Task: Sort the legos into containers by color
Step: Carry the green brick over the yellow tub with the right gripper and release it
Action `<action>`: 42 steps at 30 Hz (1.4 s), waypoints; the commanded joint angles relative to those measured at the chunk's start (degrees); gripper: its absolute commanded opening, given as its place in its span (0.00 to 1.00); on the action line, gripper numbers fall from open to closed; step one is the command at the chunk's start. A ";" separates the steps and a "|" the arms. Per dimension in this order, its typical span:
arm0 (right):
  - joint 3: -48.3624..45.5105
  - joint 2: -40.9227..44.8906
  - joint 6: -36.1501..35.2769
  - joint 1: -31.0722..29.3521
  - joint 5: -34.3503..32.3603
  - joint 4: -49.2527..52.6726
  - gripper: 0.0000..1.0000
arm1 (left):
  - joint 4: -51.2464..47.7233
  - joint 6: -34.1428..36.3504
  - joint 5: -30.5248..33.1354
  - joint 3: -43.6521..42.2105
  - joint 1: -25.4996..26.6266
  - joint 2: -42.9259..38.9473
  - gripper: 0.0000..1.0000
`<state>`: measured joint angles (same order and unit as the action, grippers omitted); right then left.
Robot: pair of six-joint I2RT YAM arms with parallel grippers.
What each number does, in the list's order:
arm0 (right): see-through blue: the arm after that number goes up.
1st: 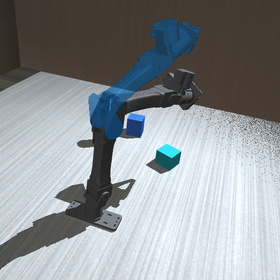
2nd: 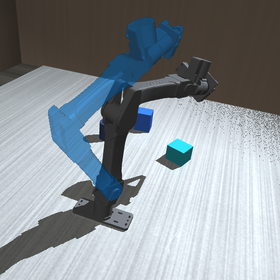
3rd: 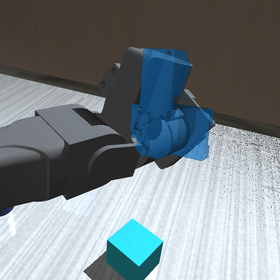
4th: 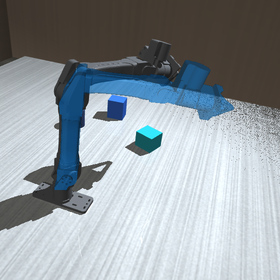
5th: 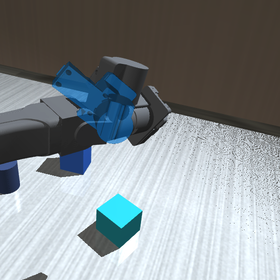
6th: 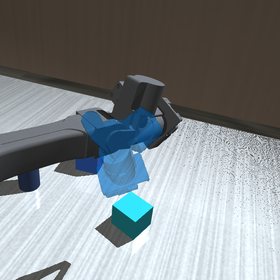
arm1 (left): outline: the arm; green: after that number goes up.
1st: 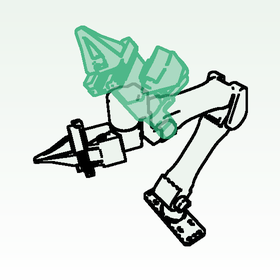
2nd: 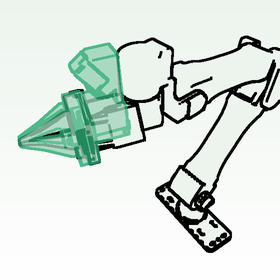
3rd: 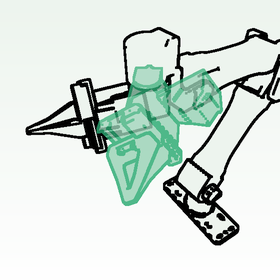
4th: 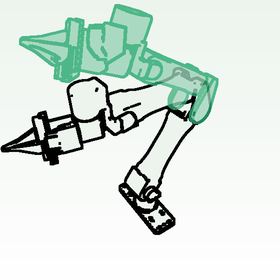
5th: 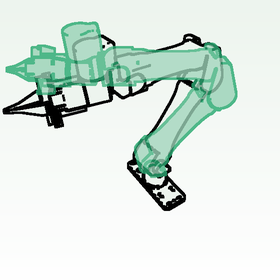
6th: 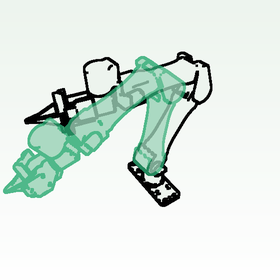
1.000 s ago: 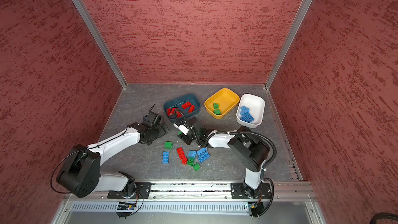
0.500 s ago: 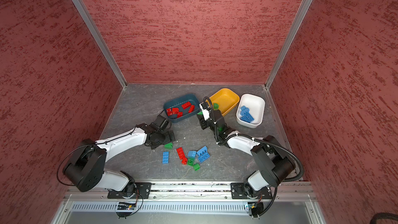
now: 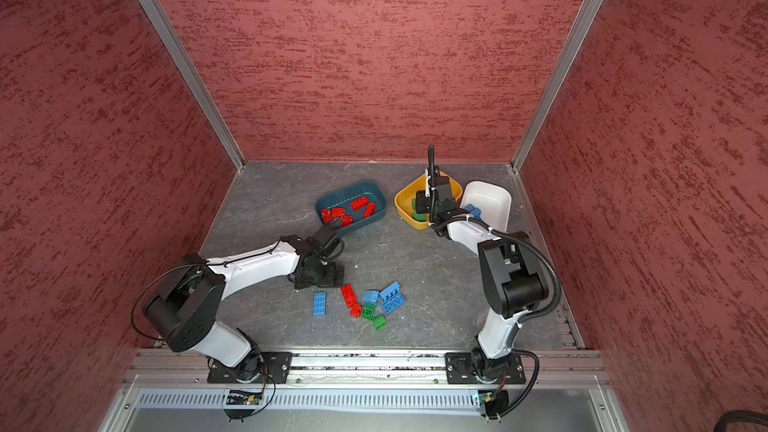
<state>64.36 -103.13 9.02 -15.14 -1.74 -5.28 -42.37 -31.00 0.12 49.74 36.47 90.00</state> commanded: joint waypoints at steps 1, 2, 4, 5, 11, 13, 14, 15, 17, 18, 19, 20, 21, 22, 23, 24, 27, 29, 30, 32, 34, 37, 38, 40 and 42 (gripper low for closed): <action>5.80 -3.51 -0.59 0.48 -1.76 6.92 0.29 | -2.92 1.37 1.48 0.98 0.44 0.30 0.94; 7.12 -4.23 -0.79 0.46 -1.96 7.75 0.33 | -3.26 1.09 2.09 1.00 0.41 0.35 0.93; 9.16 -5.37 -1.10 0.49 -2.51 9.01 0.40 | -3.35 0.86 2.77 1.22 0.42 0.53 0.89; 9.66 -5.59 -1.19 0.51 -2.86 9.17 0.43 | -3.17 0.77 2.87 1.37 0.40 0.81 0.87; 10.24 -4.57 -1.05 0.50 -3.53 9.75 0.80 | -0.48 0.87 3.19 3.41 0.44 4.00 0.68; 8.86 -2.88 -0.97 0.54 -3.13 8.98 0.99 | 0.12 0.66 3.61 4.04 0.53 4.64 0.60; 8.02 -1.96 -0.93 0.46 -2.97 8.36 0.99 | 0.41 0.60 3.73 4.18 0.60 4.66 0.57; 6.90 -0.78 -0.89 0.46 -2.77 7.47 0.99 | 0.60 0.42 3.85 4.39 0.66 4.75 0.52; 4.77 1.55 -0.69 0.49 -2.47 6.07 0.99 | 0.73 0.32 4.32 4.88 0.79 4.89 0.46; 3.73 2.90 -0.22 0.46 -2.56 5.45 0.99 | 0.71 0.32 4.50 5.16 0.80 4.84 0.42; 2.77 3.99 0.08 0.47 -2.76 4.89 0.99 | 0.48 0.31 4.86 5.43 0.80 4.84 0.38; 1.55 5.47 0.71 0.47 -3.39 4.04 0.99 | 0.22 0.36 5.31 5.84 0.92 4.78 0.34; 0.19 6.95 1.44 0.52 -4.11 2.85 0.99 | -0.01 0.46 5.66 6.26 0.95 4.68 0.30; -1.15 8.24 1.99 0.46 -5.03 1.61 0.99 | -0.07 0.59 5.82 6.68 0.93 4.66 0.26; -2.87 9.82 2.87 0.46 -6.18 -0.24 0.99 | -0.17 0.83 5.69 7.24 0.93 4.63 0.20; -4.73 11.36 3.40 0.47 -6.96 -2.35 0.99 | 0.05 1.23 5.02 7.79 0.93 4.45 0.15; -9.23 15.10 5.71 0.50 -9.16 -7.10 0.99 | 1.32 2.29 2.71 9.40 1.12 3.88 0.09; -10.53 16.88 6.87 0.46 -10.56 -7.60 0.99 | 1.60 2.63 2.29 10.78 1.40 3.70 0.01; -11.02 17.66 6.91 0.46 -11.30 -7.36 0.99 | 1.52 2.87 2.15 11.61 1.54 3.77 0.00; -11.27 19.09 7.71 0.51 -14.60 -5.40 0.99 | 1.54 3.24 1.99 13.11 1.85 3.95 0.00; -12.28 19.55 8.03 0.59 -15.58 -5.14 0.99 | 2.09 3.80 1.24 14.71 2.02 4.26 0.00; -13.94 22.25 8.42 0.72 -15.65 -5.51 0.99 | 3.86 4.20 -0.26 17.78 2.38 5.45 0.00; -14.45 22.80 8.68 0.64 -15.81 -5.62 0.99 | 4.62 4.19 -0.94 19.15 2.53 6.15 0.00; -15.38 23.49 9.73 0.71 -16.46 -5.75 0.99 | 6.13 4.26 -1.89 22.18 2.89 8.08 0.00; -16.21 24.10 11.74 0.73 -17.25 -5.49 0.99 | 7.52 4.82 -2.65 26.02 3.03 10.71 0.00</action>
<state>49.12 -80.49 17.52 -14.57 -16.10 -9.21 -38.89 -27.53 -0.40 72.20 38.96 97.91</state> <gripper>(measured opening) 0.990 0.448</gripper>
